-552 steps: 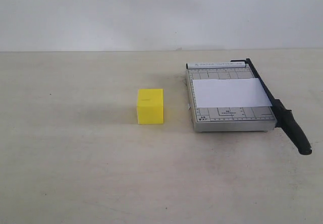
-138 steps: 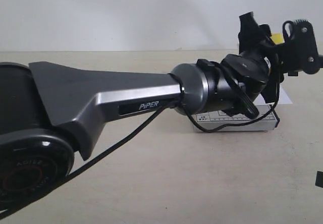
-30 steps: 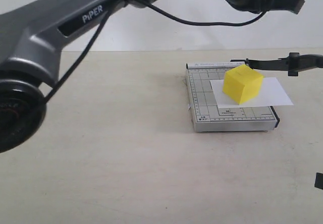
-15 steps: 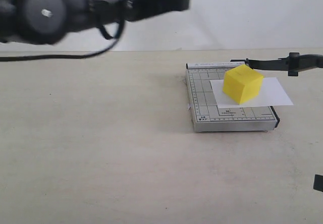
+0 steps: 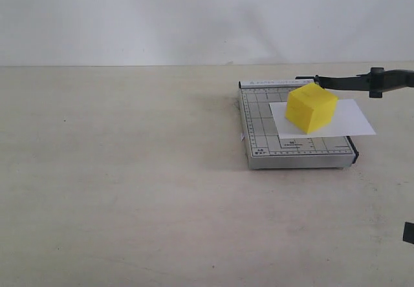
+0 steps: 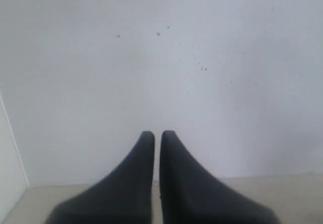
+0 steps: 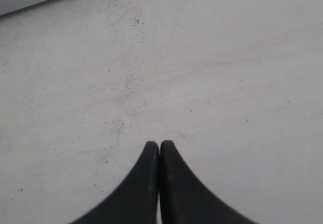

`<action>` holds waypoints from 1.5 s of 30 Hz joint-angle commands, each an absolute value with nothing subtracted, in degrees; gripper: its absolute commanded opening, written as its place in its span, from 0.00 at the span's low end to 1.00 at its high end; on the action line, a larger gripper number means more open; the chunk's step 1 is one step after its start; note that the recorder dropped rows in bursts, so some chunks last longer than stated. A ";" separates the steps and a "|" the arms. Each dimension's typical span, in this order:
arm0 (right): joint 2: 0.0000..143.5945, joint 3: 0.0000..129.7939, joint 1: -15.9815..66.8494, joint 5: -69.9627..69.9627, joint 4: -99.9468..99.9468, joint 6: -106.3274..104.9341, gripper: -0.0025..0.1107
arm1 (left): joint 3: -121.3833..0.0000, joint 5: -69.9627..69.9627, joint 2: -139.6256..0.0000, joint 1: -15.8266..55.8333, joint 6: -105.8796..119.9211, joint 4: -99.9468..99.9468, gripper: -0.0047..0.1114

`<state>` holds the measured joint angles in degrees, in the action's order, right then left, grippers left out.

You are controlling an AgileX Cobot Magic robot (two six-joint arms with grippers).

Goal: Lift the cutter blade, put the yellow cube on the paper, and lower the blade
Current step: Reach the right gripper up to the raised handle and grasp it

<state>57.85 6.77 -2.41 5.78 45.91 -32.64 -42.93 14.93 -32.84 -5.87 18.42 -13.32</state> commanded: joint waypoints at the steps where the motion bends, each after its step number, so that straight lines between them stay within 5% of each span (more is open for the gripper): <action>1: 57.87 6.46 -2.65 4.40 45.98 -33.34 0.02 | -31.66 7.39 -24.82 -6.33 16.96 -17.22 0.08; 5: 57.87 6.46 -0.73 3.58 46.13 -33.34 0.02 | -17.18 2.94 -28.69 -6.15 17.22 -16.92 0.08; 11: 57.87 11.82 18.85 0.37 45.97 -37.31 0.02 | -2.30 -22.99 -28.93 -2.84 12.44 -17.64 0.08; 16: 57.87 20.34 28.56 0.87 45.89 -44.38 0.02 | -1.87 -14.60 -22.46 -0.15 11.85 -15.66 0.08; 24: 52.35 30.66 29.74 1.42 45.89 -46.89 0.02 | -2.34 4.21 -7.51 1.37 12.58 -15.42 0.08; 35: 45.21 40.01 29.74 -20.47 45.89 -68.82 0.02 | -2.34 18.68 0.00 1.26 25.35 -14.75 0.08; 45: 45.21 40.48 29.74 -22.05 47.60 -75.53 0.02 | 0.00 15.73 0.00 1.26 16.28 -7.51 0.08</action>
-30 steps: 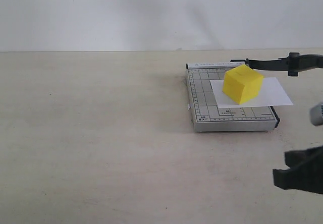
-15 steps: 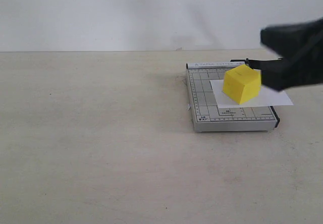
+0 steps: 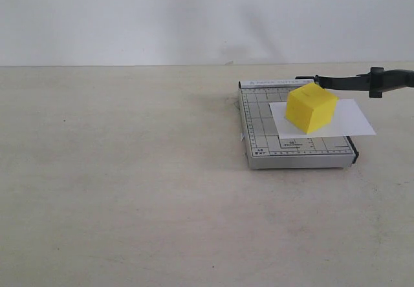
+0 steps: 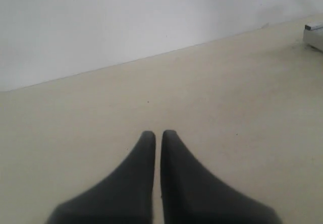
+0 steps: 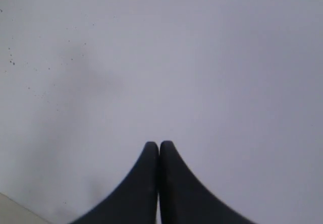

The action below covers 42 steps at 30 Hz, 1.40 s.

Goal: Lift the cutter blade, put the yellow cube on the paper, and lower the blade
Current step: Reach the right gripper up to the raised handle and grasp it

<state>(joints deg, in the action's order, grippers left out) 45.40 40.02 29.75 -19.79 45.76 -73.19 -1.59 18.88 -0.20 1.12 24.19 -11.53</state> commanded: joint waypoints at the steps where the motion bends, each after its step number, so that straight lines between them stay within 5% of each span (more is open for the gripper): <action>1: 45.21 40.48 29.74 -22.88 50.03 -75.53 0.02 | 0.00 16.70 0.00 1.26 11.86 -6.84 0.08; 5: 46.24 41.23 29.62 -29.88 69.21 -79.69 0.02 | 0.00 17.08 0.00 1.26 2.99 -5.27 0.08; 10: 51.69 48.19 29.62 -33.35 99.95 -116.41 0.02 | 0.00 15.59 0.00 1.26 0.00 -5.37 0.08; 21: 62.52 54.78 29.13 -43.25 99.37 -113.36 0.02 | 0.00 16.09 0.00 1.26 0.00 -5.13 0.08; 28: 68.25 48.73 11.49 -26.43 32.94 -41.91 0.02 | 0.00 16.21 0.00 1.26 0.00 -5.13 0.08; 32: 79.00 56.06 -5.17 -0.42 4.26 -2.93 0.02 | 0.00 16.21 0.00 1.26 0.00 -5.13 0.08; 39: 87.38 71.27 -6.89 34.34 3.39 -7.89 0.03 | 0.00 16.21 0.00 1.26 0.00 -5.13 0.08; 42: 87.11 75.84 -4.45 44.77 9.81 -13.99 0.11 | 0.00 16.21 0.00 1.26 0.00 -5.13 0.08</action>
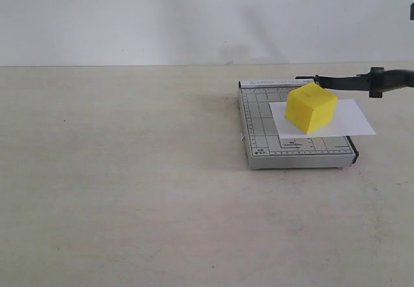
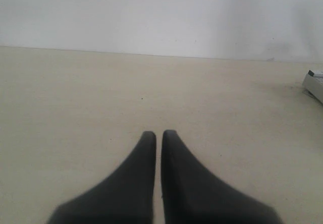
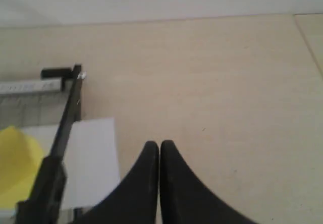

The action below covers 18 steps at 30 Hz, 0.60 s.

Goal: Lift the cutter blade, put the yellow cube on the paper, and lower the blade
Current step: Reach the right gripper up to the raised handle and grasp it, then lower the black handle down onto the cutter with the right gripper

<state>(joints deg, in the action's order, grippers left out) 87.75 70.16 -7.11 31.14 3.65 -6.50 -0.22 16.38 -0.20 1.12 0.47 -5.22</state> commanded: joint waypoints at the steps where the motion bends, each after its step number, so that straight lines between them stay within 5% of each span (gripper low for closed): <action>1: 87.00 77.28 -3.38 48.08 9.93 -14.10 0.17 | 0.00 16.21 0.00 1.26 0.00 -5.13 0.08; 6: 87.02 79.95 0.57 56.70 9.56 -13.14 0.47 | 0.00 16.21 0.00 1.26 0.00 -5.13 0.08; 18: 87.55 79.95 1.30 65.35 7.28 -8.70 0.41 | 0.00 16.21 0.00 1.26 0.31 -5.13 0.08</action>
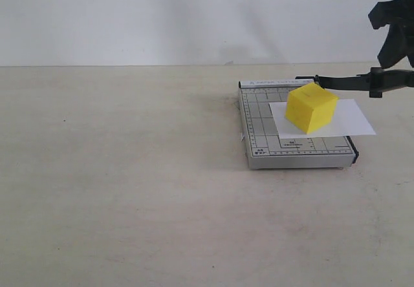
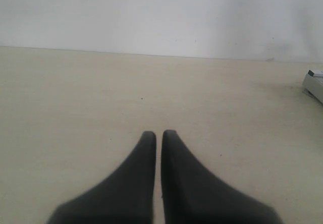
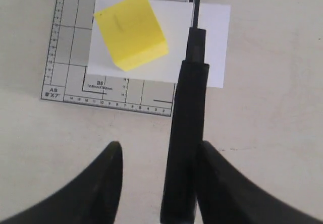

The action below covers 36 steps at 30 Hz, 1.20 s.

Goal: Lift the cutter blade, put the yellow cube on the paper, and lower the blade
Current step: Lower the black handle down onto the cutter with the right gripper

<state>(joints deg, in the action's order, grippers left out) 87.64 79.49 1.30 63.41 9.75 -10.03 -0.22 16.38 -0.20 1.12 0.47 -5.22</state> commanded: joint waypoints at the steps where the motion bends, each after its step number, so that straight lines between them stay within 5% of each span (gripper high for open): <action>1: 87.55 79.95 1.30 65.24 6.04 -8.03 0.41 | 0.00 16.21 0.00 1.26 0.31 -5.13 0.08; 9: 87.55 79.95 1.17 65.45 4.79 -7.42 0.38 | 0.00 16.21 0.00 1.26 0.31 -5.13 0.08; 18: 87.55 79.95 1.17 67.48 4.79 -8.08 0.09 | 0.00 16.21 0.00 1.26 0.48 -5.13 0.08; 36: 86.19 66.60 1.17 66.41 10.12 -6.90 0.09 | 0.00 16.21 0.00 1.26 0.48 -5.13 0.08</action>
<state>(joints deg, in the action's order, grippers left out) 87.05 71.06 1.27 64.40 7.19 -6.35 -0.22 16.38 -0.20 1.12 0.47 -5.12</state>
